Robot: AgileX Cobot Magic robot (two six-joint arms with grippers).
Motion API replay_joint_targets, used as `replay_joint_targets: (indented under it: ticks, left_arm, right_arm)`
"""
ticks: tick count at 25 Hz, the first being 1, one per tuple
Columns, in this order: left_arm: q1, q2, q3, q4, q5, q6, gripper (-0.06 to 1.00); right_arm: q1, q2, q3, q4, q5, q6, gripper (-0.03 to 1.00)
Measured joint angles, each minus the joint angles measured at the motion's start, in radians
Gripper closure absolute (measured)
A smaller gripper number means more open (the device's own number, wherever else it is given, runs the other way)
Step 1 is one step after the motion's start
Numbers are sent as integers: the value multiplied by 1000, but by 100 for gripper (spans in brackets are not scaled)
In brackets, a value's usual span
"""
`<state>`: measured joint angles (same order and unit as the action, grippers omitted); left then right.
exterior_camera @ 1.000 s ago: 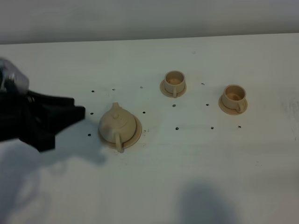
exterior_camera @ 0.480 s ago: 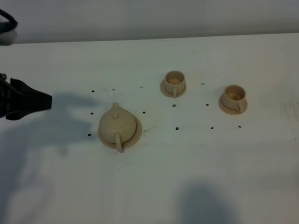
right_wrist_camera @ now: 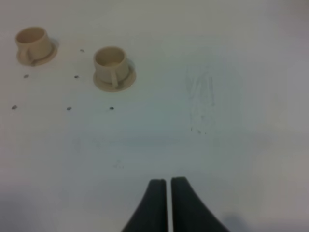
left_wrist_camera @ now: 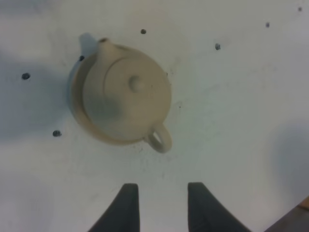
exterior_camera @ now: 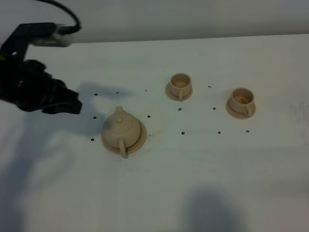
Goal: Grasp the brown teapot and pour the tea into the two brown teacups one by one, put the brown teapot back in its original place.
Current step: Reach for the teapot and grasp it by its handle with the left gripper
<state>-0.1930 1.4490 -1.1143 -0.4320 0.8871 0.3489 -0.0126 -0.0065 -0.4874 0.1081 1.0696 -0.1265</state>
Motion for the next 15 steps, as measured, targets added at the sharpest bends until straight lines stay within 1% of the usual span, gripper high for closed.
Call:
replay_joint_targets:
  ticks: [2, 5, 13, 15]
  left_arm:
    - [-66, 32, -56, 82, 14, -86, 64]
    - [-155, 68, -115, 207, 48, -246, 64]
    - [-305, 142, -130, 462, 85, -550, 64]
    - [-333, 171, -130, 500, 83, -606, 64]
  right_arm:
    - [0, 0, 0, 0, 0, 0, 97]
    - [0, 0, 0, 0, 0, 0, 97]
    - [0, 0, 0, 0, 0, 0, 97]
    - [0, 0, 1, 0, 0, 0, 97]
